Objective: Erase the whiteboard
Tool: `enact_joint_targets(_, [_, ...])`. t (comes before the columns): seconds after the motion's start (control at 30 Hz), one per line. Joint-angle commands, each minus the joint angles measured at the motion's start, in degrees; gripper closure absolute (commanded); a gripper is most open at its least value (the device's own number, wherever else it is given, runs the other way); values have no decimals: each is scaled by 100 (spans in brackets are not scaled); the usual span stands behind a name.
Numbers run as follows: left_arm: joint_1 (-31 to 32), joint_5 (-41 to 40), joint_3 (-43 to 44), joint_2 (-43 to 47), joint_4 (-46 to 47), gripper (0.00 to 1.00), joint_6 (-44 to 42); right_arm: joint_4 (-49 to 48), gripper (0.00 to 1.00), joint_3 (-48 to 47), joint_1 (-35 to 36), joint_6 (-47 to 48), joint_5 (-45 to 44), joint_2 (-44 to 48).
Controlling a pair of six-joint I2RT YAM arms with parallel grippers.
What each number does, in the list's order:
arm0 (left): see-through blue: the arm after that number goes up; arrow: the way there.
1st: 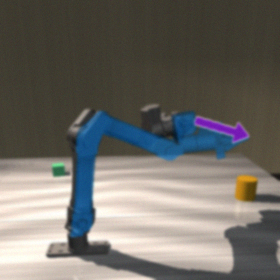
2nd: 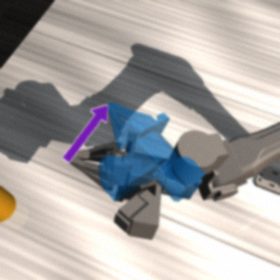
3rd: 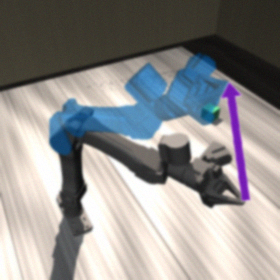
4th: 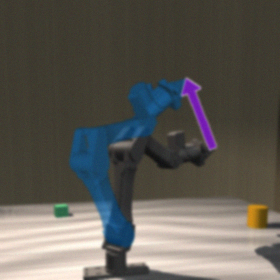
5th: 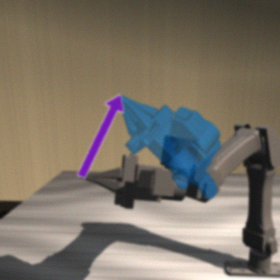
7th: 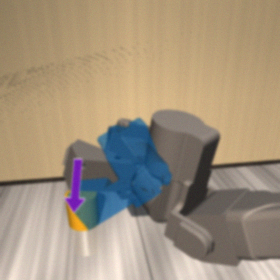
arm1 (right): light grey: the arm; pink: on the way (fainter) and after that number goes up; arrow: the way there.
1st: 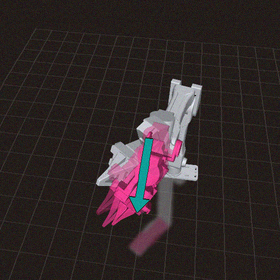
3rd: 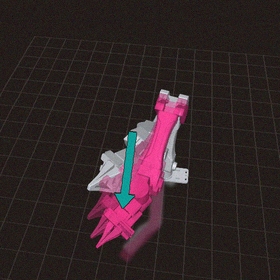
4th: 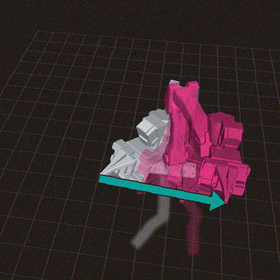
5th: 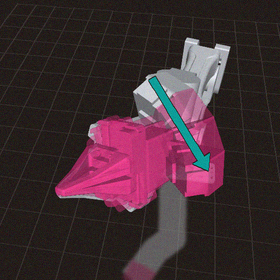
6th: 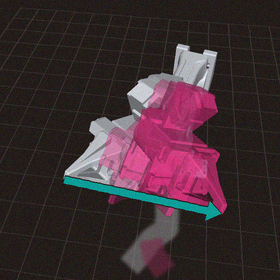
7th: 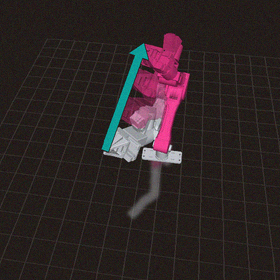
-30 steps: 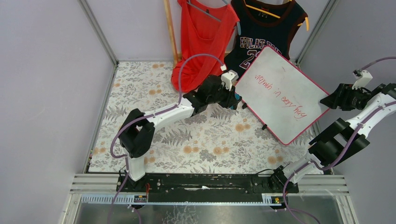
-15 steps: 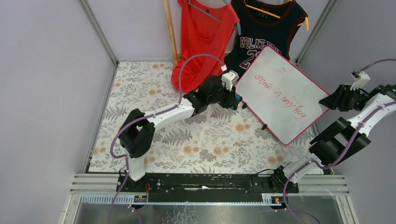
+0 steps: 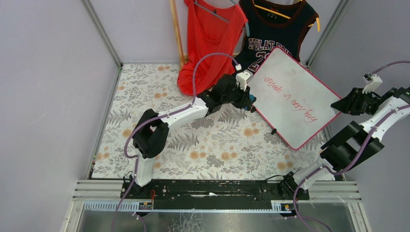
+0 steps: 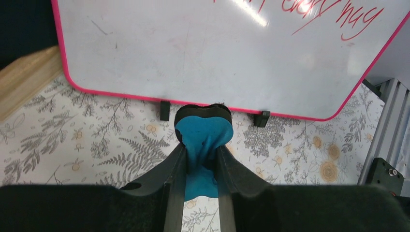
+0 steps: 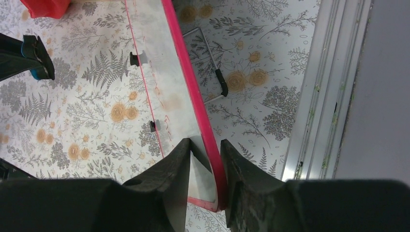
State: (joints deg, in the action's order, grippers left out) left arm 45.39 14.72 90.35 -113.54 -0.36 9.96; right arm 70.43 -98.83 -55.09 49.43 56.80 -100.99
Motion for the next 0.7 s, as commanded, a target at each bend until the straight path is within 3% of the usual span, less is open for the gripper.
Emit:
enact_joint_targets(0.0, [41,123,444,-107,-39,100,-178,108,71,76,-282,91,27,-374])
enact_joint_targets(0.23, [49,132,599,-216,-41,100,-139,170,83,75,-280,183,-25,-343])
enact_joint_targets(0.37, [49,41,749,-342,-67,100,-181,222,100,36,-283,235,-108,-356])
enact_joint_targets(0.67, [18,-150,2267,-1204,-347,100,-492,397,100,-26,-278,429,-188,-329])
